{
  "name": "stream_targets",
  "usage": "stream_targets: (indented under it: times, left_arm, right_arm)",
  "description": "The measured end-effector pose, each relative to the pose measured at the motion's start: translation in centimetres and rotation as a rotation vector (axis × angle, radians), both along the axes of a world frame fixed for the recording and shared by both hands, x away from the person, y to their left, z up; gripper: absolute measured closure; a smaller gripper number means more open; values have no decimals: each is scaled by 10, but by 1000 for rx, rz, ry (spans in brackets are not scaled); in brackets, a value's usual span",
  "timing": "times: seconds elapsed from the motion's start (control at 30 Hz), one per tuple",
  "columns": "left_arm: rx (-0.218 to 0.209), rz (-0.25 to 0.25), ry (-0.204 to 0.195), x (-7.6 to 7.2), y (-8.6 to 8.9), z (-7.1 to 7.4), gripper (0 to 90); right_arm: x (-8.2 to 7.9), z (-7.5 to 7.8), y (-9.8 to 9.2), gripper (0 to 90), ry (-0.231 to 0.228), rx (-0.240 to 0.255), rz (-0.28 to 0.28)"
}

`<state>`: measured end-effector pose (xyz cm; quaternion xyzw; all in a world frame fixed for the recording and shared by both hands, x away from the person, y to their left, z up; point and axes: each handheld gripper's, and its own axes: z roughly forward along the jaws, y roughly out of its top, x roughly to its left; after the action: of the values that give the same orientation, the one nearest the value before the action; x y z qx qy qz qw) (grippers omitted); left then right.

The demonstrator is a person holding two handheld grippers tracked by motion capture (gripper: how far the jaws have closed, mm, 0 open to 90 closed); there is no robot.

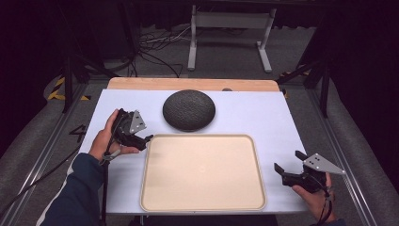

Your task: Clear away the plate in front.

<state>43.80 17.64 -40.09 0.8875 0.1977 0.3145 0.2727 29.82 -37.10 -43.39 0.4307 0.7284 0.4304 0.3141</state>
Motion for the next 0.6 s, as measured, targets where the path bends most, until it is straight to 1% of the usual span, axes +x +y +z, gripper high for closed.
stream_targets:
  times: [0.03,0.07,0.13,0.2,0.23,0.27,0.3,0.33,0.43,0.47,0.53,0.57,0.6]
  left_arm:
    - [17,-8,-17,3,-3,0,75]
    - [32,-8,-13,6,-5,0,83]
    - [40,-9,-3,11,-10,0,83]
    - [61,-15,-27,15,-14,0,87]
    - [79,-17,-53,17,-15,0,100]
    - [87,-27,-58,19,-17,-1,115]
    - [90,-35,-44,24,-19,-4,114]
    - [110,-39,-27,27,-21,-6,108]
    - [186,-52,-19,38,-29,-12,117]
    - [194,-48,-24,40,-31,-14,121]
    - [229,-54,-38,47,-38,-16,122]
    - [242,-51,-34,51,-41,-19,126]
    - [280,-49,-44,55,-45,-21,128]
  right_arm:
    - [0,0,0,68,-3,-1,-4]
    - [0,0,0,68,-3,0,-6]
    - [0,-1,-1,67,-3,-1,-10]
    - [0,-1,-1,64,-4,-1,-16]
    - [0,-1,-2,64,-3,-1,-19]
    - [1,-1,-2,64,-4,0,-16]
    - [1,-1,-2,64,-6,1,-19]
    - [1,-1,-3,64,-5,1,-23]
    - [2,-2,-3,64,-2,4,-23]
    - [2,-3,-3,64,0,3,-24]
    - [2,-3,-3,64,2,-3,-26]
    - [2,-3,-3,64,3,-4,-26]
    - [2,-3,-3,64,2,-5,-26]
